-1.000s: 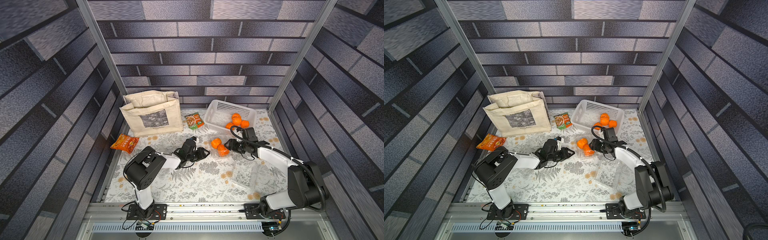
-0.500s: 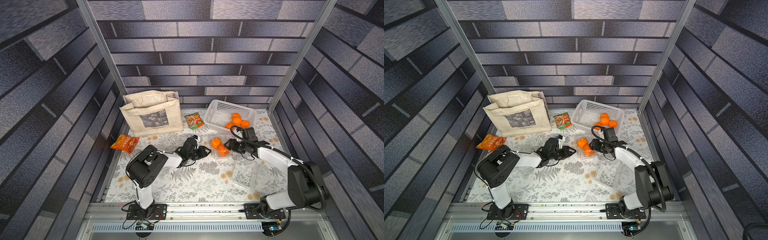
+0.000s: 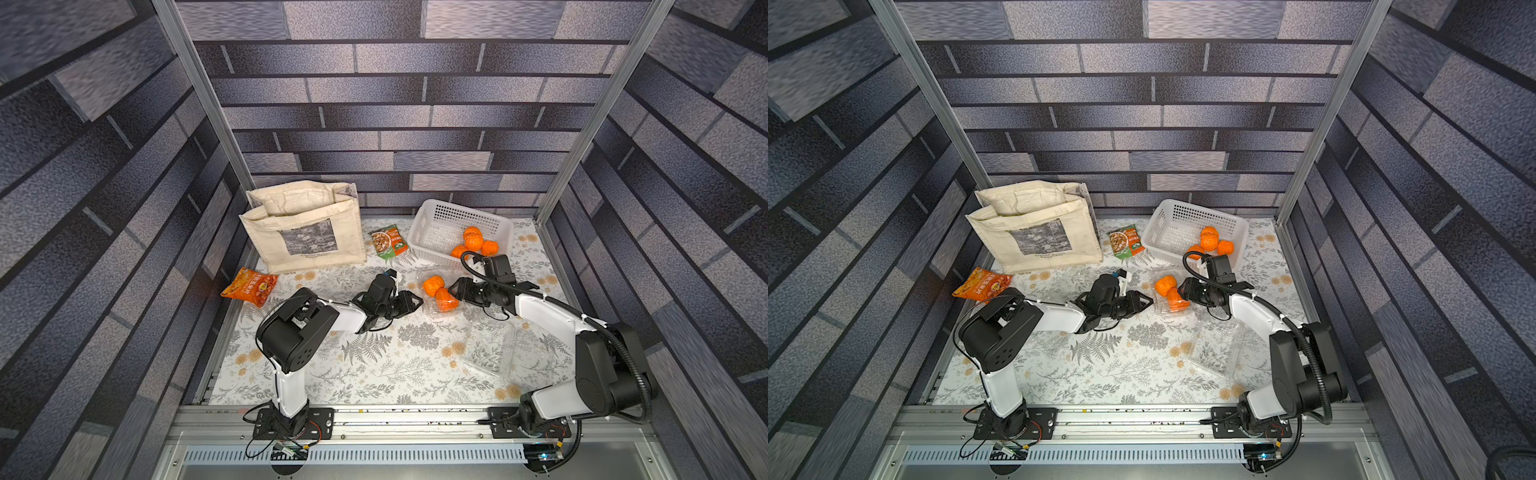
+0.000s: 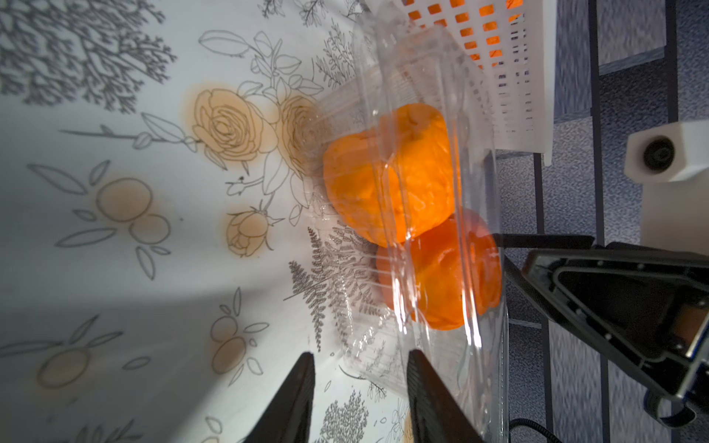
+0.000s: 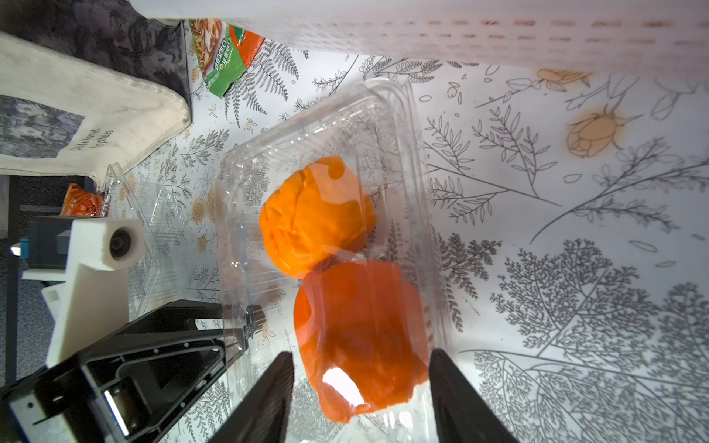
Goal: Take oranges out of containers
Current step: Open the packing box at the center of the board.
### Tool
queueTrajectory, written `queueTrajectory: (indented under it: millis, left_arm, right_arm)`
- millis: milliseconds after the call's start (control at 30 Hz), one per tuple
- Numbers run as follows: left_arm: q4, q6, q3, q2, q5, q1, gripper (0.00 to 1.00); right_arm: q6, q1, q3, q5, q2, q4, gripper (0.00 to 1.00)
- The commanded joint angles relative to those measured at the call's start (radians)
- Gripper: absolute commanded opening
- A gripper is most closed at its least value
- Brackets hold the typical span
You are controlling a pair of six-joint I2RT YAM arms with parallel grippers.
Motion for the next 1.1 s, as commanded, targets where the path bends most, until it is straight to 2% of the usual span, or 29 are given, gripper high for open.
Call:
queueTrajectory:
  millis: [0,500,1067]
  left_arm:
    - [-0.002,0.010,0.034,0.022,0.006,-0.007,0.42]
    - [0.182,-0.022,0.020,0.082,0.010,-0.013,0.45]
    - [0.299,-0.026,0.015,0.113,0.011,-0.025,0.48]
  right_arm:
    - [0.007,0.008,0.009,-0.019,0.018,0.007,0.58]
    - [-0.008,0.015,0.030,-0.050,0.055,-0.001,0.58]
    - [-0.032,0.032,0.054,-0.060,0.100,-0.022,0.56]
